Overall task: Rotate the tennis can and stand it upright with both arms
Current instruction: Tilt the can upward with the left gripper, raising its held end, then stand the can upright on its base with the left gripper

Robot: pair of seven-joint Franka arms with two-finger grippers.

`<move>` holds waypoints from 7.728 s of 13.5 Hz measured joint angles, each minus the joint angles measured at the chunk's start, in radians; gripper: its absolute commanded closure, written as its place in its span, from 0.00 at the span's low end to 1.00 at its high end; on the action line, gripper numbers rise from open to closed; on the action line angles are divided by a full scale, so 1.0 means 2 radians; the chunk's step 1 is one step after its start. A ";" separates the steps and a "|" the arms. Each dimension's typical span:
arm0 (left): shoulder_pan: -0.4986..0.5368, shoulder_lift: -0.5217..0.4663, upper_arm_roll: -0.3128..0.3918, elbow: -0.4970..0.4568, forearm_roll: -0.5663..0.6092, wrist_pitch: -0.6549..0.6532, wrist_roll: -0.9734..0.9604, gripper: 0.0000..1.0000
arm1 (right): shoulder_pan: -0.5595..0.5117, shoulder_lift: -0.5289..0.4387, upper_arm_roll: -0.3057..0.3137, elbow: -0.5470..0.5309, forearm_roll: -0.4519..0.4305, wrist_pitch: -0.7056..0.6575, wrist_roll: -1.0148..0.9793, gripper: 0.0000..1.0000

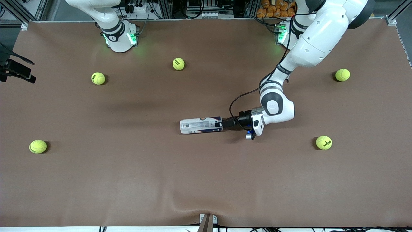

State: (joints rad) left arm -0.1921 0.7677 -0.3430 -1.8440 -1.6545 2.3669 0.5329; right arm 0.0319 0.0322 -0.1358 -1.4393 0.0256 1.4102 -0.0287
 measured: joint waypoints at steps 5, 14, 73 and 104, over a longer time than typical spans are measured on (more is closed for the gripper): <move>0.000 0.007 0.000 0.009 0.000 0.000 0.000 0.79 | 0.001 0.000 0.000 -0.003 -0.005 0.000 -0.002 0.00; 0.006 0.006 0.000 0.061 -0.003 -0.007 -0.074 1.00 | 0.006 0.000 0.001 -0.019 -0.005 0.013 -0.003 0.00; -0.153 -0.094 -0.004 0.225 0.866 -0.136 -0.768 1.00 | -0.004 0.000 0.014 -0.032 0.002 0.019 -0.001 0.00; -0.267 -0.120 0.101 0.252 0.949 -0.230 -0.774 0.00 | -0.008 0.000 0.017 -0.037 -0.008 0.033 0.016 0.00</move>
State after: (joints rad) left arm -0.7268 0.5284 -0.1418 -1.3407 0.2444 1.9073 -1.0148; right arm 0.0160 0.0328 -0.1017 -1.5140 0.0099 1.4767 0.0024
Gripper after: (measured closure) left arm 0.000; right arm 0.000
